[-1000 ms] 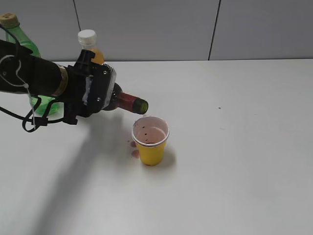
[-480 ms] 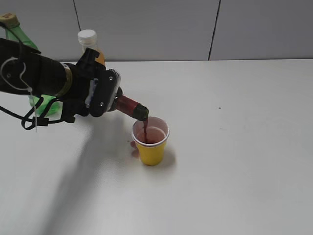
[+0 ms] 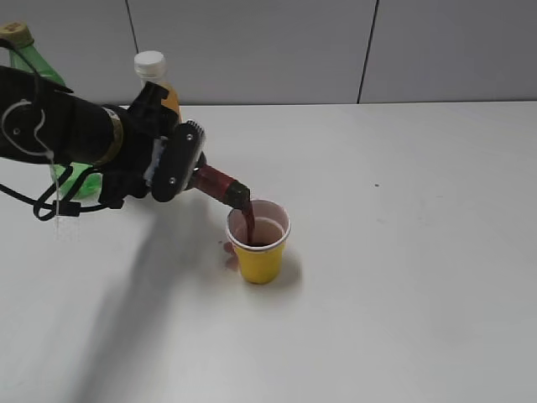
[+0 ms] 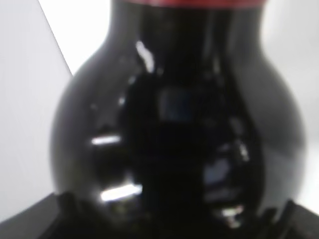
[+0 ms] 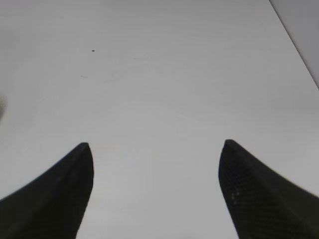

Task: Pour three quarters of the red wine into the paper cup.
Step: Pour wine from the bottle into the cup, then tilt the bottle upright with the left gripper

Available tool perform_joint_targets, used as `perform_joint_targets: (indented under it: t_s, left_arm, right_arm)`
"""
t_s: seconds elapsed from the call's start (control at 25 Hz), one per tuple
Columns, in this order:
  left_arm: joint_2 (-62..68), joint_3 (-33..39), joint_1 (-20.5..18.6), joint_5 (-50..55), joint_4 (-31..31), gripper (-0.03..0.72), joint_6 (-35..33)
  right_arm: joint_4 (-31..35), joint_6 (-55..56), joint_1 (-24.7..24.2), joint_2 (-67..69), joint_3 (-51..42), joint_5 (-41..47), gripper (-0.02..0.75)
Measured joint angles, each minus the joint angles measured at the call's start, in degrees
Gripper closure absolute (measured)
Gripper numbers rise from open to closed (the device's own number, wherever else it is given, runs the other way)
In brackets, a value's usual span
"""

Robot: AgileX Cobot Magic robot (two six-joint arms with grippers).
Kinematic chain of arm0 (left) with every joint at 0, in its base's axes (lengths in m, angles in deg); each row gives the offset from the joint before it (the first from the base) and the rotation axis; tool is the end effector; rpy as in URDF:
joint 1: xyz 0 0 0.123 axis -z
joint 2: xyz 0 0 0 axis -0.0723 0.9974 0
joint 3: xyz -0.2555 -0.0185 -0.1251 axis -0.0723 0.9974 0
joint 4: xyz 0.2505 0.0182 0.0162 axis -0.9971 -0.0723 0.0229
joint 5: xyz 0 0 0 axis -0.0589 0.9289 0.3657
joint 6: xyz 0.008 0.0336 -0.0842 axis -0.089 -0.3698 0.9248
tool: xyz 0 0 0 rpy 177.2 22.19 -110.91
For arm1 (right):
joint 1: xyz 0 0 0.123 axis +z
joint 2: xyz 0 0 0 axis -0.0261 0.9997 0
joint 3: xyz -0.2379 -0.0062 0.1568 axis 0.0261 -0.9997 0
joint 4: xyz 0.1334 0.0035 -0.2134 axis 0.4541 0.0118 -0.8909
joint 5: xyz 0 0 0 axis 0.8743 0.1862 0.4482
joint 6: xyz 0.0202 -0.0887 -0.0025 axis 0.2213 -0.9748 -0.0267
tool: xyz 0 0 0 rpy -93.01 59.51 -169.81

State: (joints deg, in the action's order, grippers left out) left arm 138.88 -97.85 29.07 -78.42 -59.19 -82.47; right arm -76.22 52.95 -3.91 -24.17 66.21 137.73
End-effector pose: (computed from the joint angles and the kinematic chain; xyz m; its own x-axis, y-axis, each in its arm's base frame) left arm 0.3446 -0.1535 0.1711 0.4391 0.8906 0.1182 0.5760 -0.3801 0.7237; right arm 0.0125 0.0052 0.2625 -0.4488 -0.0086 -0.8936 -0.0255 0.9997 0.0032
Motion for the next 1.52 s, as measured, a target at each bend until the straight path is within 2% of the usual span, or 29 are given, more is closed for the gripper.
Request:
perform_joint_targets:
  t_s: [1.52]
  left_arm:
    - [-1.16,0.0,1.7,2.32,-0.65,0.143,0.0]
  right_arm:
    - [0.0,0.0,0.0,0.0,0.0,0.0,0.146]
